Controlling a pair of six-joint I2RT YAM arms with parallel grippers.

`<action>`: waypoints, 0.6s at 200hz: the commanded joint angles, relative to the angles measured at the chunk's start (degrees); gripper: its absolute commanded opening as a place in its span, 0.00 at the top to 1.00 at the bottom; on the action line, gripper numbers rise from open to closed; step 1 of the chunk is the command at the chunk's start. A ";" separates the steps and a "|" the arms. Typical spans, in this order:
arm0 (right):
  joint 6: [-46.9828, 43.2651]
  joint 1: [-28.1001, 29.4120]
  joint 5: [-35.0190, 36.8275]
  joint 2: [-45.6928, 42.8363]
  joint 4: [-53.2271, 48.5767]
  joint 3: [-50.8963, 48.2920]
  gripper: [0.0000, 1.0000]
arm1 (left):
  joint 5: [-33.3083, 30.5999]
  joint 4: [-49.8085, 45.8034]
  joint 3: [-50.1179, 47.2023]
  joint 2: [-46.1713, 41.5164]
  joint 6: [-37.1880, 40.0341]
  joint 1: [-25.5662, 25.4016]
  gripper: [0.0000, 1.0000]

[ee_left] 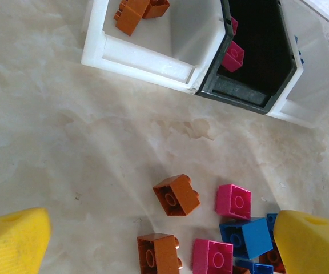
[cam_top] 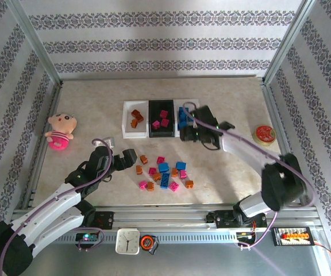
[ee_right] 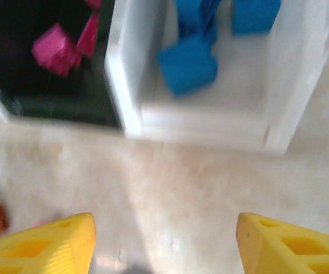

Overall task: Sort the legos into containers by color
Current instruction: Place the lego in the container, then pick up the lego from the bottom-center of the table.

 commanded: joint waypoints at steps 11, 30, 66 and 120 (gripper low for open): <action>5.21 7.54 1.85 -10.10 -6.09 -11.60 0.33 | -0.68 0.76 -0.73 -0.29 0.96 0.09 0.00; 8.76 13.10 2.19 -13.75 -9.67 -15.86 0.33 | -0.80 1.18 -0.83 0.13 0.97 0.10 0.00; 14.52 20.83 2.12 -15.55 -9.94 -21.15 0.32 | -0.50 3.06 -1.79 0.80 -0.14 0.20 0.00; 14.45 21.97 1.01 -10.11 -1.53 -21.59 0.32 | -0.28 3.40 -1.63 2.04 -0.41 0.19 0.00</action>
